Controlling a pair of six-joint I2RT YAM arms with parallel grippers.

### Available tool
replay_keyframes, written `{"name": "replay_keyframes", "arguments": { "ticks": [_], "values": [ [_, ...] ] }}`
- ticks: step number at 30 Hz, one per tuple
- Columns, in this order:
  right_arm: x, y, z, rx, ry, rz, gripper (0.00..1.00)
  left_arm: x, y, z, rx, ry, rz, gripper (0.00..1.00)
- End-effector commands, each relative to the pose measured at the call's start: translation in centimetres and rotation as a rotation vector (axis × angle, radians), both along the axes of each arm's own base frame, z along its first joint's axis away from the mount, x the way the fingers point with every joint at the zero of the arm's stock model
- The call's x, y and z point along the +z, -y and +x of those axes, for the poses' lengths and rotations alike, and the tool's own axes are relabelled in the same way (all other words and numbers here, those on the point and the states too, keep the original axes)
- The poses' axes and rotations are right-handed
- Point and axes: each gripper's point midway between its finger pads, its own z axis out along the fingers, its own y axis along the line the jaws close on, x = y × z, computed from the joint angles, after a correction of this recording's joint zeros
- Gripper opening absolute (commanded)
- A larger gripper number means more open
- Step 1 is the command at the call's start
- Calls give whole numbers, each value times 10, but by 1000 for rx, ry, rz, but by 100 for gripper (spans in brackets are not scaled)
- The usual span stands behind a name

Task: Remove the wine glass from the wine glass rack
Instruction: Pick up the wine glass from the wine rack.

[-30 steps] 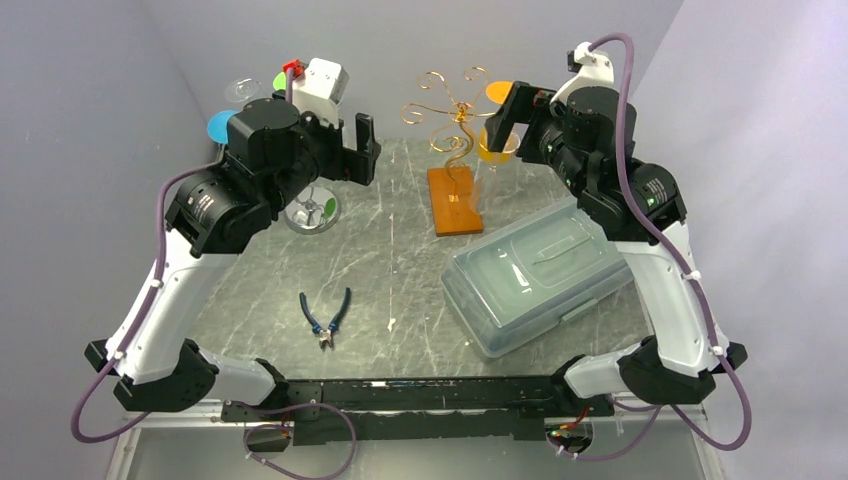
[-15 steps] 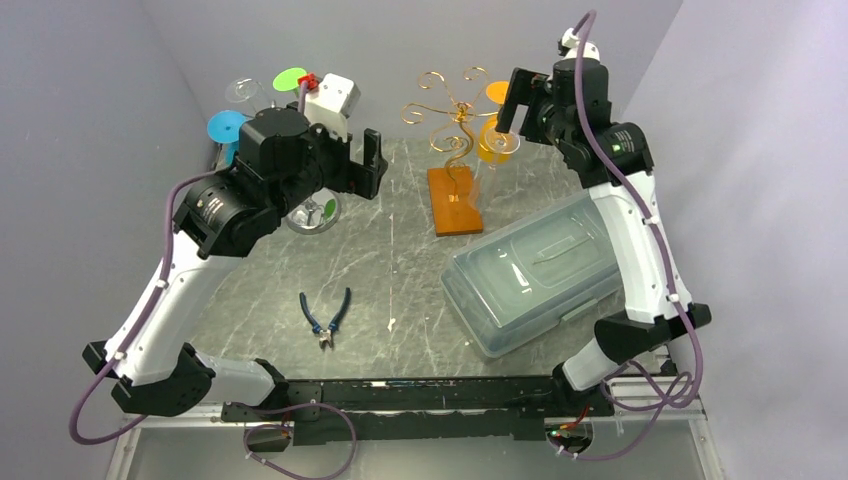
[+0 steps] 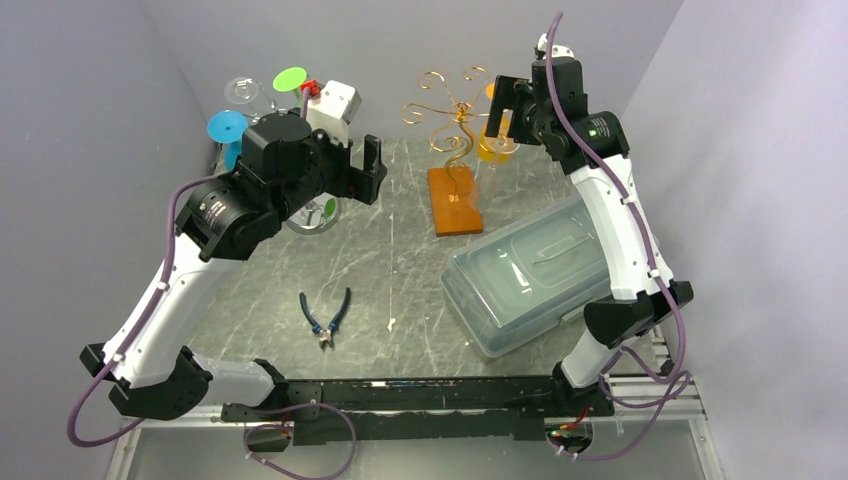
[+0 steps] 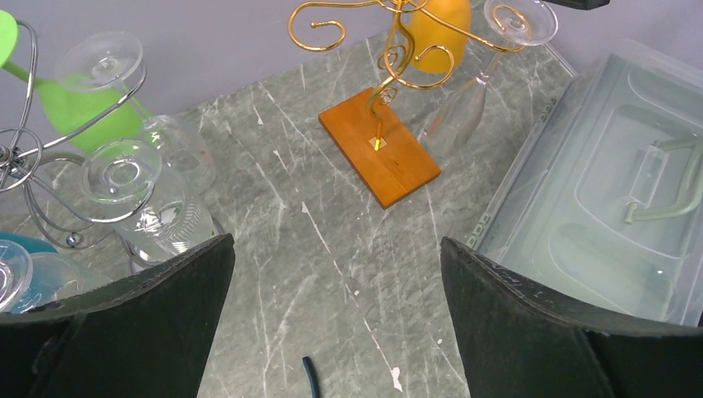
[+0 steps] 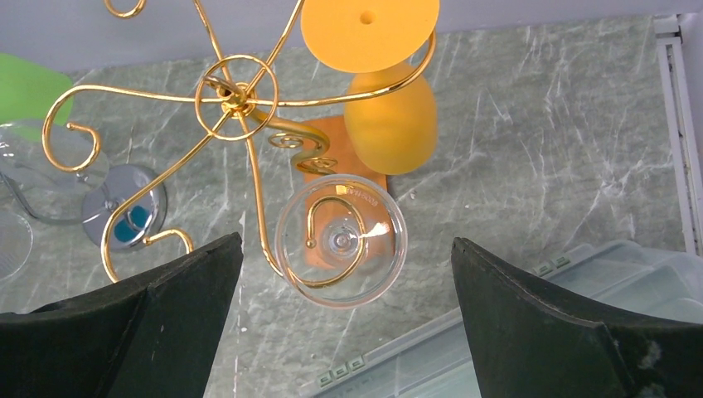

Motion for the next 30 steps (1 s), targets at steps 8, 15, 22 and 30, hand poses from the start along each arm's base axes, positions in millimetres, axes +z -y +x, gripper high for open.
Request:
{"name": "replay_keyframes", "arguments": {
  "ticks": [8, 15, 22, 30],
  "values": [
    [33, 6, -18, 29, 76, 8, 99, 17, 0, -2, 3, 56, -62, 99],
    [-20, -10, 17, 41, -49, -37, 96, 16, -1, 0, 12, 58, -59, 99],
    [-26, -15, 22, 44, -63, -47, 88, 13, -1, 3, 21, 57, -53, 99],
    [-26, -13, 20, 29, -64, -61, 74, 12, -1, 6, 31, 62, -50, 99]
  ]
}}
